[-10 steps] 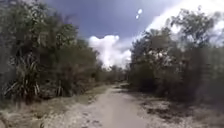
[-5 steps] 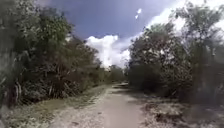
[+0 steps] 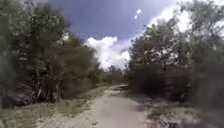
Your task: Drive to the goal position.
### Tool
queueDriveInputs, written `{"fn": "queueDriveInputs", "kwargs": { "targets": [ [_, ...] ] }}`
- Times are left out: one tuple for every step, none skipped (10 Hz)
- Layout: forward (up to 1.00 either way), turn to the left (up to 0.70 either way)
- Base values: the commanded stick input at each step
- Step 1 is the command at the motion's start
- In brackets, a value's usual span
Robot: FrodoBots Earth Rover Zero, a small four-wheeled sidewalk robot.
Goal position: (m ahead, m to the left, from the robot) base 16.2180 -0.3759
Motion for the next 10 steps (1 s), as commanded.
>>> {"fn": "queueDriveInputs", "kwargs": {
  "targets": [
    [0.70, 0.00],
    [0.70, 0.00],
    [0.70, 0.00],
    [0.70, 0.00],
    [0.70, 0.00],
    [0.70, 0.10],
    [0.70, 0.29],
    [0.70, 0.32],
    [0.70, 0.00],
    [0.70, 0.00]
  ]
}}
